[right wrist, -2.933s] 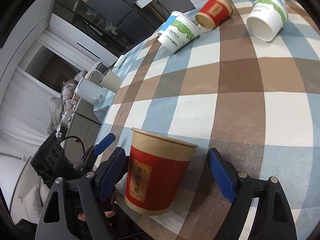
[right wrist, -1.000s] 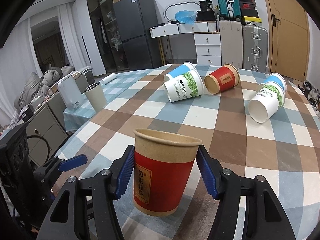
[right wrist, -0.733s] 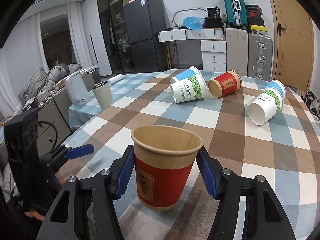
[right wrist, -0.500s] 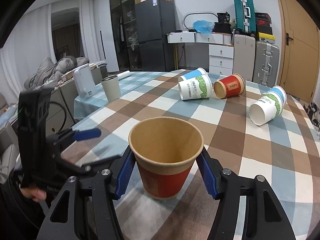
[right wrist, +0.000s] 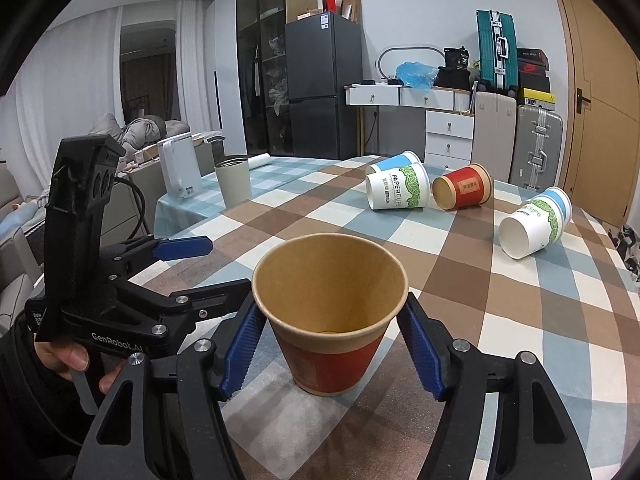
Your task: Flip cup upright
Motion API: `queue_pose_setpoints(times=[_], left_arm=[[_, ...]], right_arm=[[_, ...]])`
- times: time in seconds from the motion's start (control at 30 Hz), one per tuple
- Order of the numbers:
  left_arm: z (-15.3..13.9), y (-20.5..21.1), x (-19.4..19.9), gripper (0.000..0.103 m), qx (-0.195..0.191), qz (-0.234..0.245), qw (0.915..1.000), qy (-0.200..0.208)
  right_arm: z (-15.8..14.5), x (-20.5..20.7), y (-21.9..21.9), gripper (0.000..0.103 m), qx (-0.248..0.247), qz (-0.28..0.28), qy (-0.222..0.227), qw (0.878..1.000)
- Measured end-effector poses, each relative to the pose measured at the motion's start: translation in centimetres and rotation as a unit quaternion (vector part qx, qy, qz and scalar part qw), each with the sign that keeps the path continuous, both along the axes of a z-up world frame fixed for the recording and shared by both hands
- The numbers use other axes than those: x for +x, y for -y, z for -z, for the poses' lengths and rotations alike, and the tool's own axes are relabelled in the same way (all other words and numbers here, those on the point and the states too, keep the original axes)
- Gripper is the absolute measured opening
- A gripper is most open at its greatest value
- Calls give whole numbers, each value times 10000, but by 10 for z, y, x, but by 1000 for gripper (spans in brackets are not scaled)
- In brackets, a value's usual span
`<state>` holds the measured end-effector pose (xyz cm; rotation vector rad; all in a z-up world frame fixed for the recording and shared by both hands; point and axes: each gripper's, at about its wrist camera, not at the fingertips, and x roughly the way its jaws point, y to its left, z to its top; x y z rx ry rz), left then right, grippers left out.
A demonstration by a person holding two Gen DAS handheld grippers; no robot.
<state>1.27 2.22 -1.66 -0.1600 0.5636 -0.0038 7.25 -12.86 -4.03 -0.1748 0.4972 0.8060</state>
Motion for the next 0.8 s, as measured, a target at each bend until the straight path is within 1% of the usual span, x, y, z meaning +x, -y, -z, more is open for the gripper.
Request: queue_pose_setpoints(times=[0.1, 0.13, 0.3, 0.4, 0.5, 0.63, 0.8], left_arm=[[-1, 0, -1, 102, -9, 6, 10000, 19], [-1, 1, -1, 102, -14, 9, 10000, 33], [-4, 1, -5, 102, 18, 3, 9999, 137], [-5, 2, -7, 102, 26, 16, 9998, 198], [-7, 4, -9, 102, 72, 17, 9996, 273], [-9, 7, -12, 102, 121, 68, 9991, 390], [-7, 10, -14, 102, 143, 98, 9986, 496]], right_arm=[[-2, -2, 1, 79, 38, -43, 51, 10000], [-2, -2, 2, 85, 51, -46, 76, 9999], [-9, -9, 13, 102, 287, -39, 256, 9993], [-13, -12, 24, 103, 464, 54, 393, 9981], [-13, -12, 32, 103, 454, 196, 515, 9975], [-9, -12, 46, 103, 550, 275, 514, 9968], [-9, -13, 58, 103, 820, 299, 521, 9948]])
